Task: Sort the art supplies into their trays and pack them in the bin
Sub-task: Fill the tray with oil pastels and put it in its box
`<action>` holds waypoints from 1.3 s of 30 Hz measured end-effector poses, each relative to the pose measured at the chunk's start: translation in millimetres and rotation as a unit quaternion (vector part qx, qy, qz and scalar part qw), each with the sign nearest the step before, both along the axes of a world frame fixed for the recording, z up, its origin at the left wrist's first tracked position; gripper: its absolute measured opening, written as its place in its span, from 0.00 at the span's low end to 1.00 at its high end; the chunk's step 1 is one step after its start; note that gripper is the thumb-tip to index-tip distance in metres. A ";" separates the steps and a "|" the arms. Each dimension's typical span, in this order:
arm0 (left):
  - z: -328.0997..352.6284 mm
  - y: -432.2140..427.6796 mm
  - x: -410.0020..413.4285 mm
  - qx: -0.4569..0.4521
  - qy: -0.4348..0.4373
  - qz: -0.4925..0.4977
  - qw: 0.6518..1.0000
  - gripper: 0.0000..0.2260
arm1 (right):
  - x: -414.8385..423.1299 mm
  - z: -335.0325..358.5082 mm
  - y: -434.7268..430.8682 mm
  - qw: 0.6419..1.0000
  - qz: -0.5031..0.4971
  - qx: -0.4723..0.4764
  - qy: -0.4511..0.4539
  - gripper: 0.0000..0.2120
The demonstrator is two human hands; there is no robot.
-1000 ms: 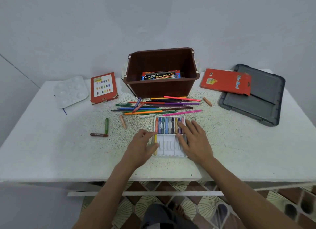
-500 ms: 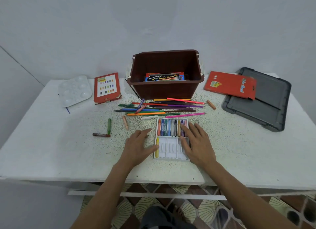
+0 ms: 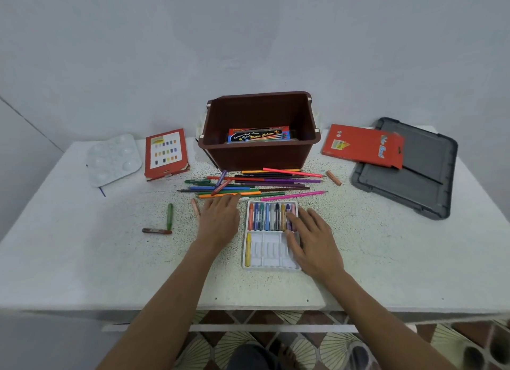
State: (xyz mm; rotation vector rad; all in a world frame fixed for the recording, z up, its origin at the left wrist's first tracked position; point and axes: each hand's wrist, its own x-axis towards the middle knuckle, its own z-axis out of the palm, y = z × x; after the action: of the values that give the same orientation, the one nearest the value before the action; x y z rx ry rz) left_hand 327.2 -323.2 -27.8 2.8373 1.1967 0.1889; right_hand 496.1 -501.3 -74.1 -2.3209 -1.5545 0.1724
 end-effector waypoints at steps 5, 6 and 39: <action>-3.1 -0.9 1.1 0.031 0.012 0.013 0.999 0.19 | -1.4 3.2 0.1 1.000 -0.002 0.013 0.003 0.29; -3.6 -0.4 1.2 0.032 0.011 0.009 0.999 0.17 | -1.9 4.7 -0.1 1.000 -0.003 0.017 0.005 0.28; 5.0 -57.3 -25.3 -0.261 -0.180 0.003 0.948 0.20 | 1.1 -4.7 1.2 0.999 0.007 0.010 -0.033 0.28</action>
State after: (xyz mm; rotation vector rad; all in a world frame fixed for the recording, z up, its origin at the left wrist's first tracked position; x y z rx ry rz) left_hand 301.9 -380.5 -22.9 2.2225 0.9956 0.3182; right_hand 497.2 -500.2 -78.8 -2.3224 -1.5961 0.0834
